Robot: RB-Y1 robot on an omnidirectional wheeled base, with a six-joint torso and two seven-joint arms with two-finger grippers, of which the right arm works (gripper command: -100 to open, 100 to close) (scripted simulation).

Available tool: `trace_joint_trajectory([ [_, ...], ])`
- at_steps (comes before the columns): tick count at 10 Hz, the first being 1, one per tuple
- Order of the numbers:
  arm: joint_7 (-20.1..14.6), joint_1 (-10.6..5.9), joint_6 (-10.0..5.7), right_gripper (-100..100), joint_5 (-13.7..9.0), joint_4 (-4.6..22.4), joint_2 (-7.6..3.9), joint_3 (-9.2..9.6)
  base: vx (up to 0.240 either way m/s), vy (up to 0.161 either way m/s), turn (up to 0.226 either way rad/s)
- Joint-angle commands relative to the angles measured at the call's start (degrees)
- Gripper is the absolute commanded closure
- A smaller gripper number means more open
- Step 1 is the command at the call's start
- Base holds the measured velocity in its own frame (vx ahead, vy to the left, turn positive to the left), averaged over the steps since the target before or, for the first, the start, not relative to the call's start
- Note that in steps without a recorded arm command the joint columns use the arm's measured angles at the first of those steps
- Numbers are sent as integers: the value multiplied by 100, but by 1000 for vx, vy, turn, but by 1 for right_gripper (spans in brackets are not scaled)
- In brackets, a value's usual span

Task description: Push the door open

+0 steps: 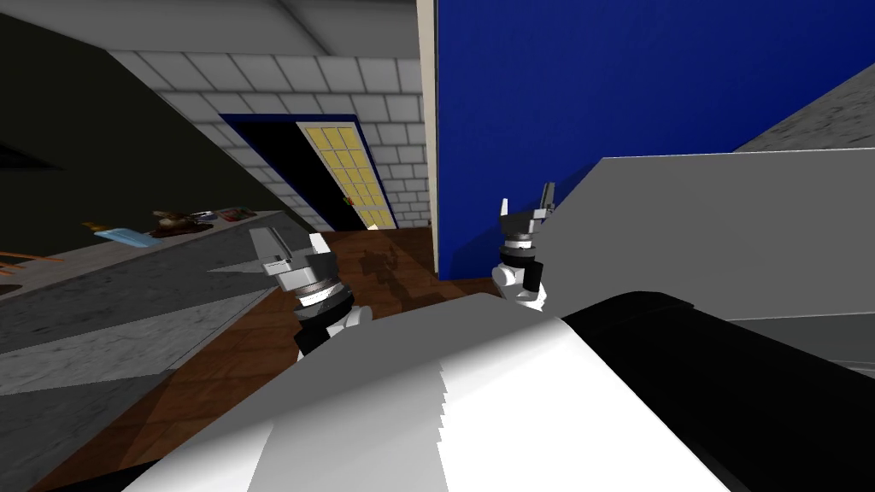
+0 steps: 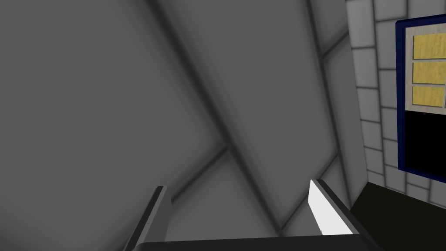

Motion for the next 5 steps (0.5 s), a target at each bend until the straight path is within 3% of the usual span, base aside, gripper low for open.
trace_joint_trajectory([
  [1,-51,-143,-19,-100,-243,-11,-163,-80,101,139,-18],
  [5,-169,-396,-73,-100,-700,-2,-485,-259,74,119,-24],
])
